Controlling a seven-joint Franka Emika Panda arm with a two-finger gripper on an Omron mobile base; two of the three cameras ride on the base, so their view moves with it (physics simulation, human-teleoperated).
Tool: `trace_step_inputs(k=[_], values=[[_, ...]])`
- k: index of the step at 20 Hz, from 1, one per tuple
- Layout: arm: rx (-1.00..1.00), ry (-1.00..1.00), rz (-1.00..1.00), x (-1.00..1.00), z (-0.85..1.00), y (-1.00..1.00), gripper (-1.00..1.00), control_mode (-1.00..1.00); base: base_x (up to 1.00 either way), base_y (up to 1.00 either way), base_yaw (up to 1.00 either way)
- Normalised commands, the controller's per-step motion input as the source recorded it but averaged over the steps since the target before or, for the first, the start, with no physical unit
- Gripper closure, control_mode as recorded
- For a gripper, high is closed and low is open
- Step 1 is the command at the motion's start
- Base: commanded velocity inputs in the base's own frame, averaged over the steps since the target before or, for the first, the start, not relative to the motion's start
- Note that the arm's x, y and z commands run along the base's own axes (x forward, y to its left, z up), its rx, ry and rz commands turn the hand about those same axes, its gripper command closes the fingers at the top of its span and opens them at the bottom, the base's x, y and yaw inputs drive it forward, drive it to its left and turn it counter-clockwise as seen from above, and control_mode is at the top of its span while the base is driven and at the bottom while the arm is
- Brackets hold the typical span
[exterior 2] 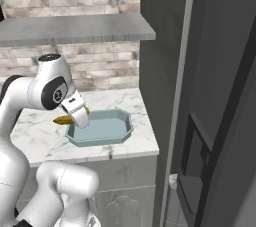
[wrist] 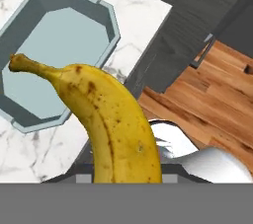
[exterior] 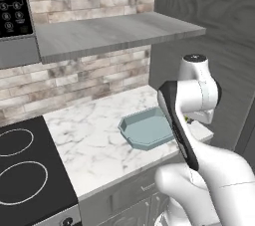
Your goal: Pick the peach and banana from the fridge and place them inside the tupperware on the counter.
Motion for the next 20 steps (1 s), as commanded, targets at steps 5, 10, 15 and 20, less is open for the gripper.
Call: trace_step_inputs(k=[5,10,15,20], values=[[0.0,0.0,-0.23,0.53,-0.49,0.0,1.0,-1.0,0.0,0.0,0.0],[0.0,0.0,-0.1,0.57,-0.46,0.01,1.0,-1.0,0.0,0.0,0.0],[0.0,0.0,0.0,0.56,-0.47,0.05,1.0,-1.0,0.0,0.0,0.0],[0.0,0.0,0.0,0.51,-0.47,0.07,1.0,-1.0,0.0,0.0,0.0]])
